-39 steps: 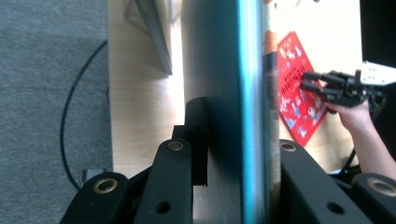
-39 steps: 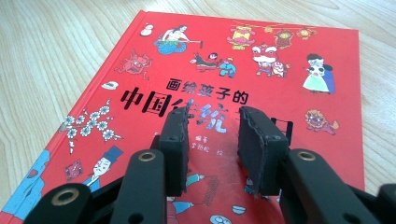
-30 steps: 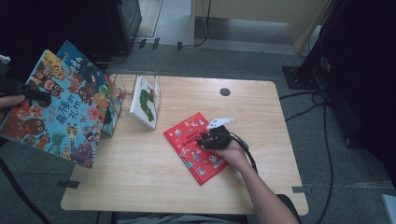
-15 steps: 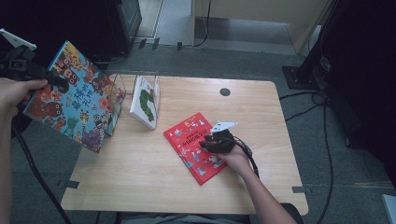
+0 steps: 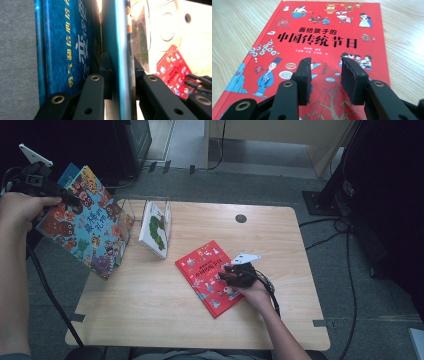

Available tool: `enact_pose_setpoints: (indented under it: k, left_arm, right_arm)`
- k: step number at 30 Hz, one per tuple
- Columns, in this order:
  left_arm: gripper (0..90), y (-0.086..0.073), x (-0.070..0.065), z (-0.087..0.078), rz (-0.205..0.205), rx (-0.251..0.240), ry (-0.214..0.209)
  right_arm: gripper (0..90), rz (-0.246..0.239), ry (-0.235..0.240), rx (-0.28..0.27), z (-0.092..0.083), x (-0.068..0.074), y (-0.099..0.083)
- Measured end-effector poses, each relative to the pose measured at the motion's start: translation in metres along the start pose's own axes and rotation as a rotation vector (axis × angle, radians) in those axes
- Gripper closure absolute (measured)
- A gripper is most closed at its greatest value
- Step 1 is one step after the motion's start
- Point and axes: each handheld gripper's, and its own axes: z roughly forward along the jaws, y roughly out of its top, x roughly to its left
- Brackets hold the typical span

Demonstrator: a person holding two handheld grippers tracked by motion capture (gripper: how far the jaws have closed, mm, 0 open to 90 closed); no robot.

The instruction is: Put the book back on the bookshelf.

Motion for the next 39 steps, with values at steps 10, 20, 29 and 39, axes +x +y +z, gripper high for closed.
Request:
enact_pose_setpoints:
  k: [10,20,29,39]
  left_arm:
    - [81.9,-0.001,0.004,-0.004,0.018,0.0,0.017]
    - [81.9,0.0,0.004,-0.016,-0.004,-0.079,0.023]
    - [81.1,0.011,-0.003,0.012,-0.005,-0.052,0.03]
    - [76.1,0.007,-0.004,0.004,0.004,-0.079,0.005]
  right_arm:
    - [60.7,-0.014,-0.02,0.013,-0.005,0.003,-0.008]
    - [61.1,-0.014,-0.01,0.013,-0.004,0.003,-0.008]
    - [61.5,-0.017,0.001,0.011,-0.002,0.002,-0.007]
    - [61.2,0.006,0.003,0.003,-0.004,-0.002,-0.009]
